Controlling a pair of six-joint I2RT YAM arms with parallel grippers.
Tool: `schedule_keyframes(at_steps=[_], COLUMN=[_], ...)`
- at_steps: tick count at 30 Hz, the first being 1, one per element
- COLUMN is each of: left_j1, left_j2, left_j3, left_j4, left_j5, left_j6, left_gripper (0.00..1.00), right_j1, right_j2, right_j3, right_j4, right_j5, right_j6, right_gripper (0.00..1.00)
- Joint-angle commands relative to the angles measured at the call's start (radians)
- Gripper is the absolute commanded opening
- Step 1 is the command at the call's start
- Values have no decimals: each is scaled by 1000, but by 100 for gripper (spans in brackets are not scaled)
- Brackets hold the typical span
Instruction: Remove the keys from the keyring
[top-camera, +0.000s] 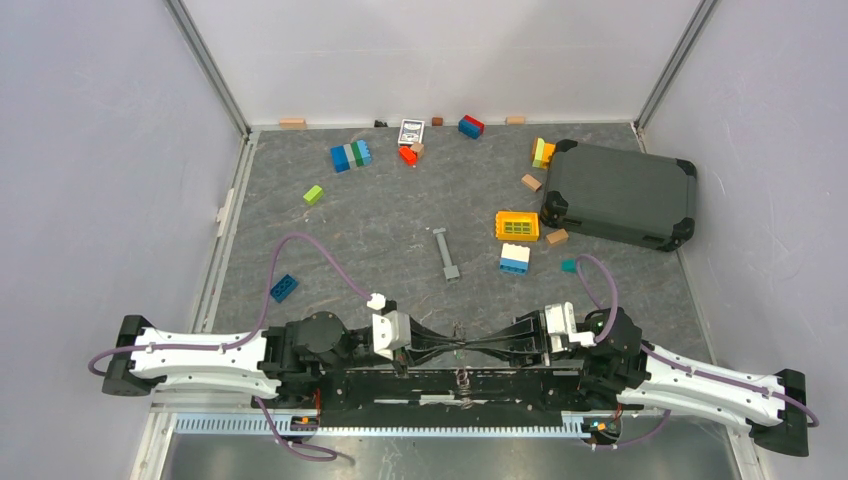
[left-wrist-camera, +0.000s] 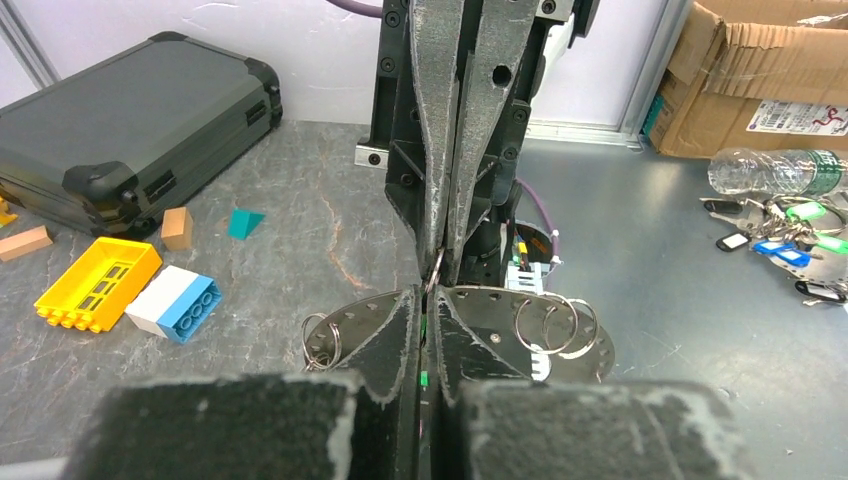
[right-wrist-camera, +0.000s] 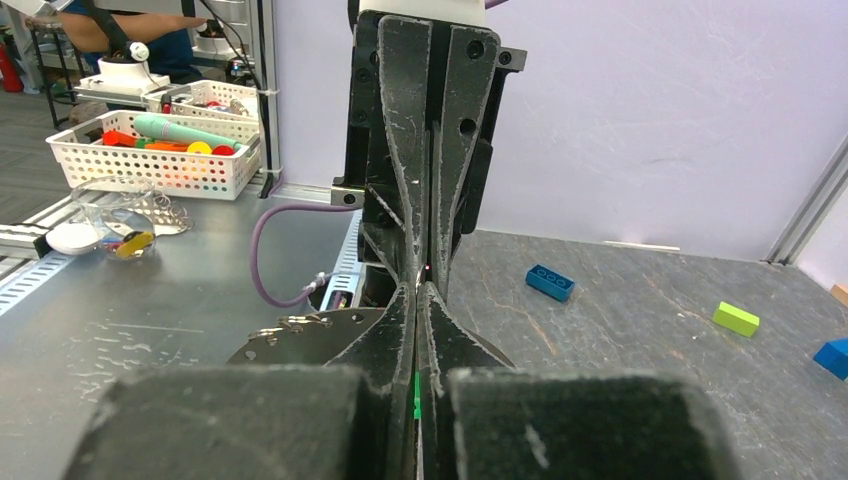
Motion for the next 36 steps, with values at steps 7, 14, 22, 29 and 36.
schedule_keyframes(at_steps=[7,14,22,29,36], left_j1=[-3,-3,-3,-3,-4], left_j2=[-12,-4,114,203,211], left_j3=[69,195,374,473,486], left_j4=[-94,-372,-641,-758,-777], left_j5=[38,-45,-100,-90,-90], left_j6=[48,101,155,185,194], left_gripper=[2,2,2,2,2], right_j1=[2,2,2,2,2], right_j2=[-39,-29,98,158,159], right_j3=[49,166,266,263,248], right_j4=[-70,-297,-451,-424,-422], right_j5=[113,144,128,111,116], right_j6=[-38,-113,-135,-125,-118], right_gripper=[28,43,40,33,26])
